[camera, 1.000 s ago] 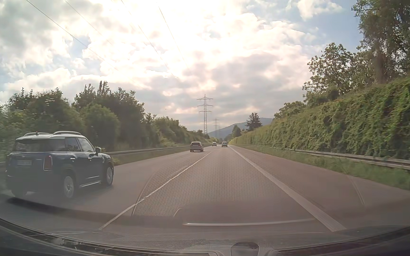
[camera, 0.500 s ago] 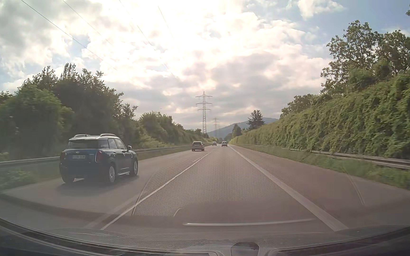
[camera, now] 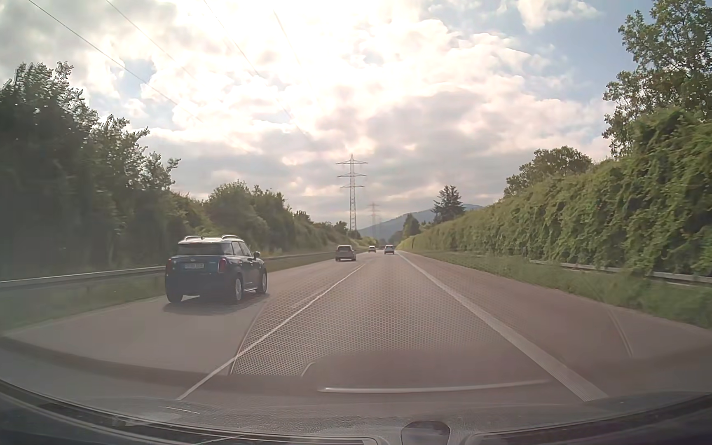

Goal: Follow the waypoints while adhering to traffic rules and regulations

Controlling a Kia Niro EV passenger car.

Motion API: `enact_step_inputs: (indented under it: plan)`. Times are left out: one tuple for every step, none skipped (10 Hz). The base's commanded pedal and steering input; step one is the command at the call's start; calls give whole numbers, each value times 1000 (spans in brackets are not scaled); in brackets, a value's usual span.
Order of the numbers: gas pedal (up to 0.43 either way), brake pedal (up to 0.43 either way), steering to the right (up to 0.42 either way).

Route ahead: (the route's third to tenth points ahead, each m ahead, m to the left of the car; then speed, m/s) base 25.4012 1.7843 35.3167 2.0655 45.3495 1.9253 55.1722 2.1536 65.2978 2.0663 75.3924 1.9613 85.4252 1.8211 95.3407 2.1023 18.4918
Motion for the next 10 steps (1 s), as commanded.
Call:
enact_step_inputs:
  plan:
    - [130, 0, -1]
    - [130, 0, -1]
    - [130, 0, -1]
    - [130, 0, -1]
    - [130, 0, -1]
    - [130, 0, -1]
    - [130, 0, -1]
    - [130, 0, -1]
    - [130, 0, -1]
    - [130, 0, -1]
